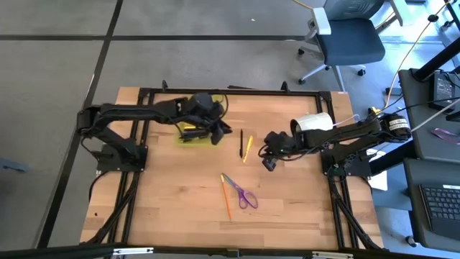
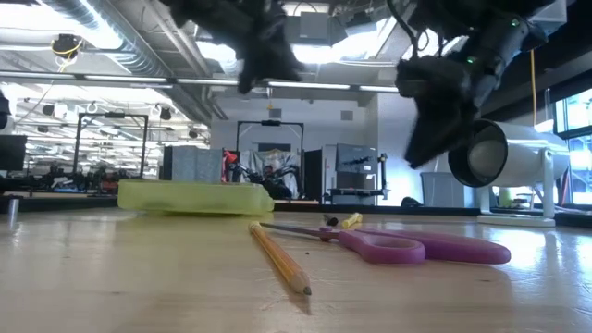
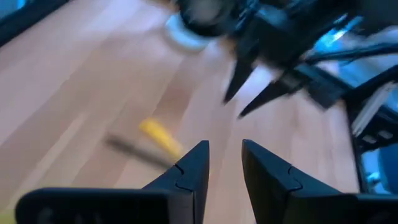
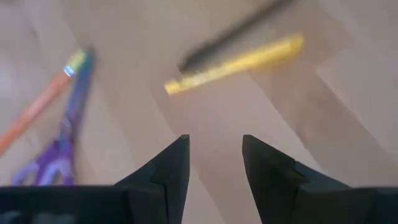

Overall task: Pick & place school supplies into a supply box
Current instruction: Put the black pen into the yellow supply box

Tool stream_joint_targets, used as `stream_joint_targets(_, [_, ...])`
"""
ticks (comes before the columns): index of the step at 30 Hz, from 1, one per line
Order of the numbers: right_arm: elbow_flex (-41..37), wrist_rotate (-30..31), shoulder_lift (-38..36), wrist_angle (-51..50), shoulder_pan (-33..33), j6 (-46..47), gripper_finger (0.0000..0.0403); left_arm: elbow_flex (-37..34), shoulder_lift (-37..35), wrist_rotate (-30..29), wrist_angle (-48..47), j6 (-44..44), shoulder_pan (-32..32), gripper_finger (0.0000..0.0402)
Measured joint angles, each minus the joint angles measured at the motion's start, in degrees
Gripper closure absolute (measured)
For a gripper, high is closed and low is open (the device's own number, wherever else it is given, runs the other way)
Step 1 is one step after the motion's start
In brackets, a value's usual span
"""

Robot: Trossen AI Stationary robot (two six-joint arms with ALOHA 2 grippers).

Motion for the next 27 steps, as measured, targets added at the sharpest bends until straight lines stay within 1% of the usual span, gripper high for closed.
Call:
stream_joint_targets(3, [0.00,-0.74,-0.58,-4.35,1.30,1.47,0.0251,0.00,1.87,0.11,5.18,1.66,-1.55,0.0318])
stream_joint_targets(6, [-0.02,-0.63,-2.26,-6.03,3.64,1.59,0.0251,0.00,3.58,-0.24,6.86,0.57,-2.41,0.0315])
stream_joint_targets(11, [-0.02,5.40,-6.23,-6.82,8.47,2.71,0.0251,-0.02,6.28,-0.26,6.23,-2.75,-3.30,0.0285])
stream_joint_targets(14, [-0.02,9.29,-8.52,-8.11,10.73,3.31,0.0251,-0.02,8.82,-0.45,8.41,-4.83,-4.66,0.0259])
stream_joint_targets(16, [-0.02,11.05,-9.62,-8.55,11.58,4.08,0.0251,-0.02,10.84,-0.47,11.79,-5.56,-5.91,0.0240])
stream_joint_targets(19, [-0.02,11.19,-10.62,-9.59,12.27,4.10,0.0251,-0.02,14.01,-0.37,18.40,-5.86,-7.62,0.0213])
stream_joint_targets(21, [-0.02,11.18,-10.95,-10.83,12.81,4.10,0.0251,-0.02,16.04,-0.13,22.99,-7.62,-8.64,0.0199])
stream_joint_targets(25, [-0.02,11.21,-10.97,-13.08,13.85,4.12,0.0251,-0.02,18.11,-0.03,31.92,-11.43,-10.32,0.0185])
stream_joint_targets(27, [-0.02,11.19,-10.97,-13.34,14.37,4.12,0.0251,-0.04,18.25,-0.02,34.92,-11.04,-10.80,0.0183])
